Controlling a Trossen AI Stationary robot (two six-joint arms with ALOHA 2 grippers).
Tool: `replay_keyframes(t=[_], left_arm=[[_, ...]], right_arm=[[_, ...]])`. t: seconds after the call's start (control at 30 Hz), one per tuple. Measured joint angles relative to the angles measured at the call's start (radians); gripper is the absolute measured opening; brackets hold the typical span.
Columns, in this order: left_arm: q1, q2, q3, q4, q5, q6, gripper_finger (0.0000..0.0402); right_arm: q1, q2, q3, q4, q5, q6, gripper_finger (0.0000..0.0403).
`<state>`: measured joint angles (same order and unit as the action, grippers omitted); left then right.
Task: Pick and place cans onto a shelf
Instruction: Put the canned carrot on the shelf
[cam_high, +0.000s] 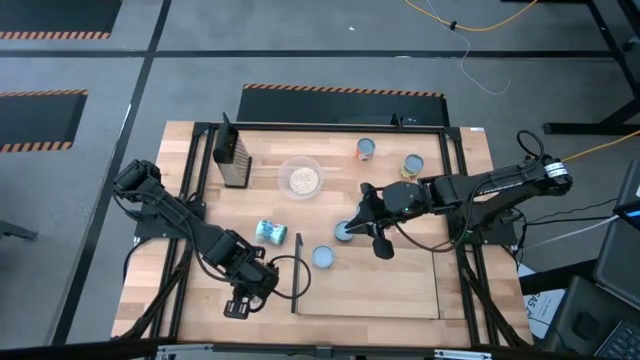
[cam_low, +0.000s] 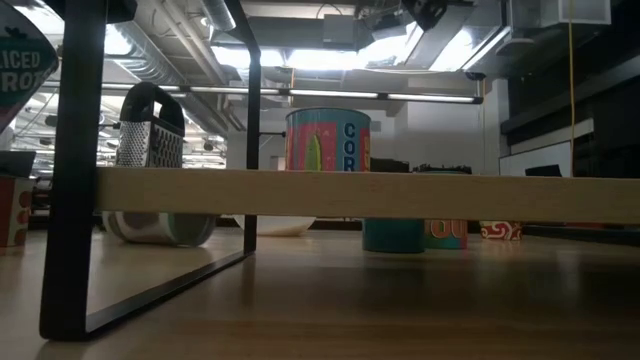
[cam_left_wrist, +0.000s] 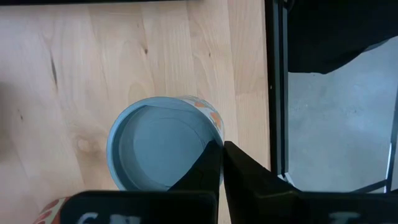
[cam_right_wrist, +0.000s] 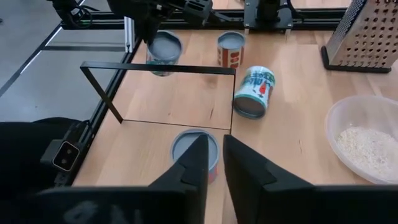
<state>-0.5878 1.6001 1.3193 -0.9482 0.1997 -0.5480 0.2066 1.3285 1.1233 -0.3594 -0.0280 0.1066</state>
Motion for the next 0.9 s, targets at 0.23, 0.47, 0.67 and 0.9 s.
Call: replay_keyframes(t=[0.23,0.47,0.67,0.9], left_arm=[[0.000,0.000,0.000,0.000,-0.002,0.000,0.0000],[0.000,0.000,0.000,0.000,-0.002,0.000,0.0000],[-0.003,0.000,0.000,0.022,-0.001,0.003,0.0000],[-0.016,-0.001,0.100,0.018,0.029,0.000,0.0000]], right_arm=[[0.000,0.000,0.000,0.003,0.000,-0.034,0.0017],[0.000,0.012,0.000,0.016,0.032,-0.027,0.0099],[0.000,0.064,0.000,0.125,0.080,-0.016,0.0210],[0.000,0.083,0.000,0.130,0.032,-0.090,0.0262]])
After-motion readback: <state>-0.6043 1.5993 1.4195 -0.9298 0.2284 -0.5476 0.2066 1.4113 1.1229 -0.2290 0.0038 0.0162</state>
